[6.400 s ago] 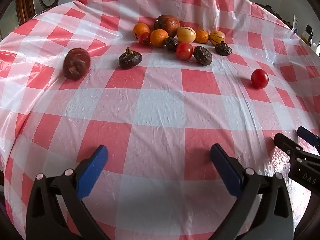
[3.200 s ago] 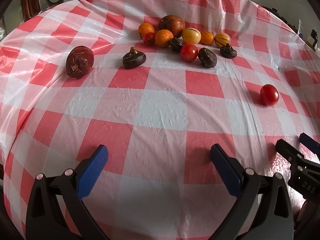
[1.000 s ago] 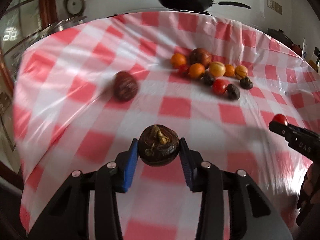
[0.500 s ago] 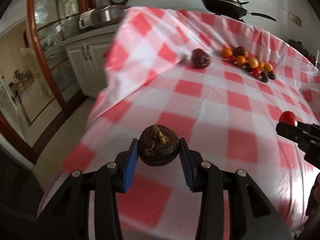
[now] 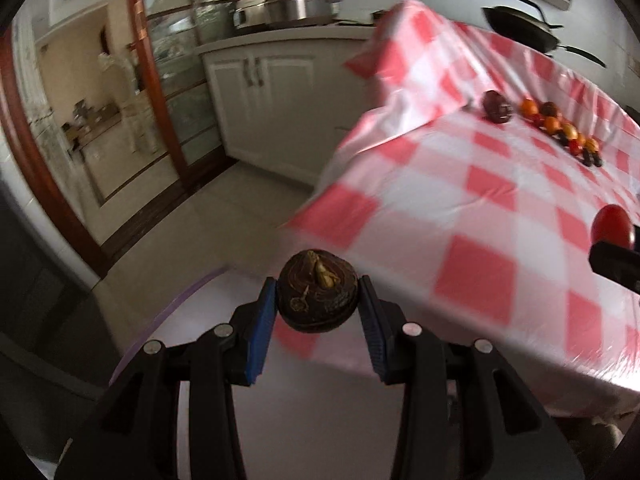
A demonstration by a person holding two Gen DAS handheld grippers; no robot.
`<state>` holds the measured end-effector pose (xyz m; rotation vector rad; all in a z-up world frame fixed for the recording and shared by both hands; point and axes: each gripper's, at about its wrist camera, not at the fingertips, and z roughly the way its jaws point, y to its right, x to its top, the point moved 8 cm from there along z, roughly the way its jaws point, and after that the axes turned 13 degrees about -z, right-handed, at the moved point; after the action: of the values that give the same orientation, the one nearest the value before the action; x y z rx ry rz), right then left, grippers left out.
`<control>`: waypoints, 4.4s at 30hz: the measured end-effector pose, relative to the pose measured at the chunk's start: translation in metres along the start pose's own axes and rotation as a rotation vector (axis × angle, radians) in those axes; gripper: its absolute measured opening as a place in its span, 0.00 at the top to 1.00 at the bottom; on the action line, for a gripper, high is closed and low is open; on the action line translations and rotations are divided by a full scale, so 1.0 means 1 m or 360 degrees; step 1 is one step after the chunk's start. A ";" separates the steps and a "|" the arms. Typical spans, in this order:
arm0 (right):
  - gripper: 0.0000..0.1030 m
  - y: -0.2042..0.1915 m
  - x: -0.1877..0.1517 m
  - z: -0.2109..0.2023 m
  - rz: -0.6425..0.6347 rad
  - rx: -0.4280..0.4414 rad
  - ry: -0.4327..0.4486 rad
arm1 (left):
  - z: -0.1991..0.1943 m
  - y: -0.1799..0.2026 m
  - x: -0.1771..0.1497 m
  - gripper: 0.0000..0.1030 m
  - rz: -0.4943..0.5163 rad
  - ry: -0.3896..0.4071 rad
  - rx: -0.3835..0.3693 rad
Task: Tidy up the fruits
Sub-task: 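Carry the tomato and mangosteen in both tools over the white box, then open the left tool to drop the mangosteen while the right tool drops the tomato, then swing both open tools back over the fruits on the table, then grasp a dark mangosteen with the right tool while the left tool grasps another mangosteen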
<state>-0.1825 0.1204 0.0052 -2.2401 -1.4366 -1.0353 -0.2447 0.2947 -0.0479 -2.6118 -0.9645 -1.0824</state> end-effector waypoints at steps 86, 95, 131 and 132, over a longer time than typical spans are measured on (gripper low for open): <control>0.23 0.465 -0.146 -0.003 0.1016 -0.0680 -0.0086 | 0.101 0.445 0.073 0.02 0.0139 -0.0105 -0.0820; 0.42 0.493 -0.128 0.043 0.0910 -0.0682 -0.0284 | 0.081 0.444 0.068 0.02 0.0255 -0.0089 -0.0972; 0.58 0.512 -0.168 -0.005 0.1393 -0.0549 0.0229 | 0.100 0.538 0.050 0.62 0.0556 -0.0211 -0.0848; 0.58 0.513 -0.168 -0.005 0.1402 -0.0537 0.0235 | 0.093 0.532 0.054 0.62 0.0532 -0.0181 -0.0880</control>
<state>0.2230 -0.2329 -0.0394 -2.5274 -0.1257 -1.1091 0.1661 -0.0590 -0.0267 -3.1367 -0.2318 -1.2563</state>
